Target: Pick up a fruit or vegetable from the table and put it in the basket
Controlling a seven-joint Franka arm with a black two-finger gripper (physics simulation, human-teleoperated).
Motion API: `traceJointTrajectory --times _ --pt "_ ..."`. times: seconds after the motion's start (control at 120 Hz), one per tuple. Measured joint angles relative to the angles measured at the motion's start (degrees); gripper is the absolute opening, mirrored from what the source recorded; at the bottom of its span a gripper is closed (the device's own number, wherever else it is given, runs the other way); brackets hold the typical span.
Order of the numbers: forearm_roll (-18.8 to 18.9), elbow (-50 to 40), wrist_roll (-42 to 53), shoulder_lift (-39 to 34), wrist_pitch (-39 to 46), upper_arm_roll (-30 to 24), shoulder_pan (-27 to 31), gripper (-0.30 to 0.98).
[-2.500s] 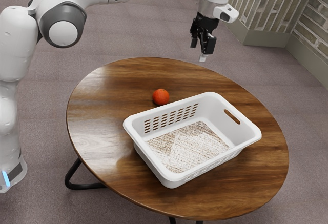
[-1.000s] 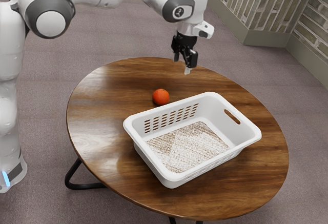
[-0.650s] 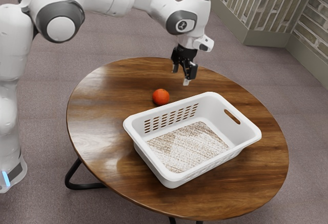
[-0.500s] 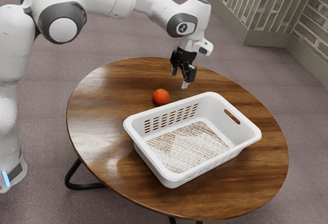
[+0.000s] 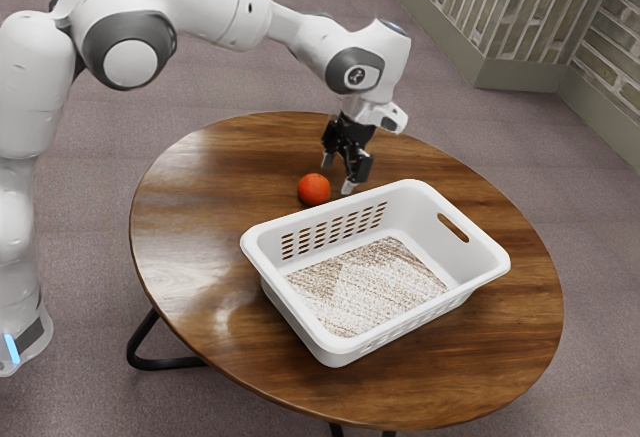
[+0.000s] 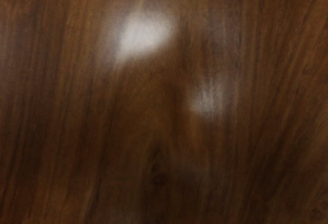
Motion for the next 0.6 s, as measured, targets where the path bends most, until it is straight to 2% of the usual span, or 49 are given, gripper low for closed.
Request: traceJointTrajectory --times 0.6 --pt "0.52 -0.54 0.01 -2.28 -0.11 -1.6 -0.08 0.69"
